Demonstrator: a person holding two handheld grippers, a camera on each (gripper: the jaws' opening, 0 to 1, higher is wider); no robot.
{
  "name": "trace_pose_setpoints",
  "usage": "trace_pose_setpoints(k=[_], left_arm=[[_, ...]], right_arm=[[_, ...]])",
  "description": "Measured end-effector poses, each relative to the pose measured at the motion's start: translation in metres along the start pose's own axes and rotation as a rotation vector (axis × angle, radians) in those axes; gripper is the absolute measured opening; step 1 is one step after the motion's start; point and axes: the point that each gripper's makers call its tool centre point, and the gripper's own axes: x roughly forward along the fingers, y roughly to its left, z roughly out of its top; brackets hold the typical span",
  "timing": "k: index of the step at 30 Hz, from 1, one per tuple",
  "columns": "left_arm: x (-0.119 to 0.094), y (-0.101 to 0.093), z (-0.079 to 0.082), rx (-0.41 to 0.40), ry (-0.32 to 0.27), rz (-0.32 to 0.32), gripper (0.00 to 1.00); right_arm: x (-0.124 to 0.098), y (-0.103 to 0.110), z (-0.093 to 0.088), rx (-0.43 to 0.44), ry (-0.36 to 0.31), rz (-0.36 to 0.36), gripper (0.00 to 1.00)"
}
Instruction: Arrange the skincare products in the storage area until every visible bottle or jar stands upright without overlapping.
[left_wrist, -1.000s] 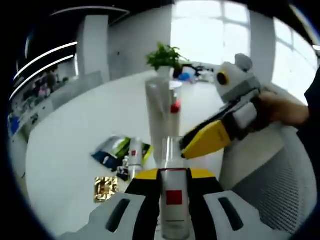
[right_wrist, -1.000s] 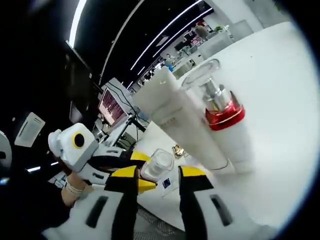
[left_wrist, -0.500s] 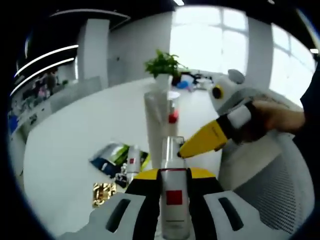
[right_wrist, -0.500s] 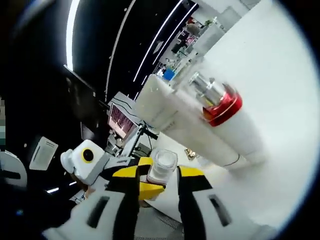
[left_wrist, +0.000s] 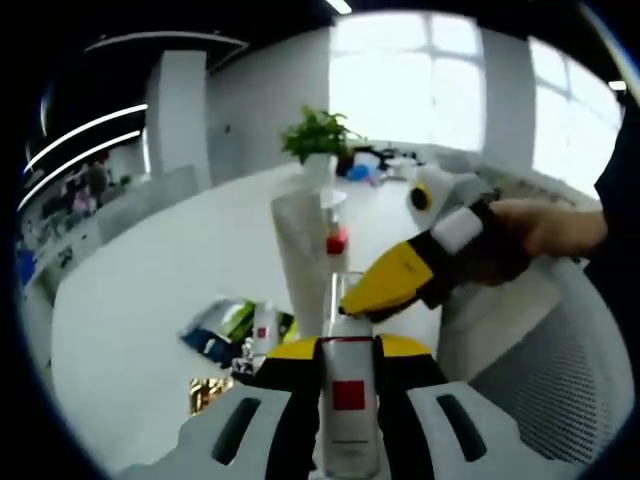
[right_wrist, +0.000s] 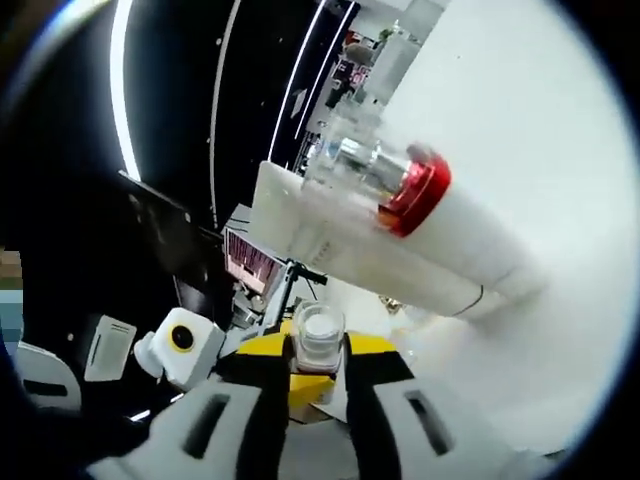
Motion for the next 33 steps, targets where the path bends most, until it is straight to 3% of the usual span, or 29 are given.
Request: trace_pose_setpoints(k=[19, 24, 26, 33], left_arm=[[0.000, 0.000, 0.002, 0.044, -0.023, 0.011, 0.16], [0.000, 0.002, 0.006, 0.037, -0.048, 0.010, 0.17], [0.001, 0.002, 0.008, 0.067, -0.059, 0.004, 0.17], [0.001, 0.002, 0.005, 0.074, -0.047, -0.003, 0.17]], right_arm=[[0.000, 0.003, 0.001, 0.035, -0.016, 0.013, 0.19], [-0.001, 0.006, 0.004, -0.010, -0.027, 0.008, 0.18], [-0.002, 0.007, 0.006, -0.069, -0.032, 0.005, 0.18], [-0.001, 0.008, 0.006, -0.148, -0.015, -0.009, 0.17]])
